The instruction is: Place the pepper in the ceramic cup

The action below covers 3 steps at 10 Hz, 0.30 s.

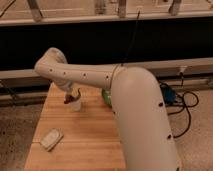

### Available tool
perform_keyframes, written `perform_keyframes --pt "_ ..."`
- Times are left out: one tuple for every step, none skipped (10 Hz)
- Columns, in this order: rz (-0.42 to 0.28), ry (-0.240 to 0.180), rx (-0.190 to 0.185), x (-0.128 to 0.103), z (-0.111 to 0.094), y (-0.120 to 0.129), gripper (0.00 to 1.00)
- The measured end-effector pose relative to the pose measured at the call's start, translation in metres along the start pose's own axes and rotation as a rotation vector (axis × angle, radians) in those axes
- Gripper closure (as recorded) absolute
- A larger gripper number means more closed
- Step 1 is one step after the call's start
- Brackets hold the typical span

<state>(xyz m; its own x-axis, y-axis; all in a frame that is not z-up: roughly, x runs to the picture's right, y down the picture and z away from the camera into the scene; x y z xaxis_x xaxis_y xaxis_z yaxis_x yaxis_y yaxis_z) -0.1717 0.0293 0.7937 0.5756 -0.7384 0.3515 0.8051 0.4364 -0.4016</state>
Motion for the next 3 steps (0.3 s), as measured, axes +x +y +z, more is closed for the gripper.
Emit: perform_keyframes --pt "-0.001 0.000 0.003 0.0003 0.0006 -0.0003 0.60" --pt "-0.002 0.001 0.005 0.0002 0.0025 -0.0002 0.61" --pt "-0.003 0.001 0.008 0.0004 0.0048 -0.0001 0.65"
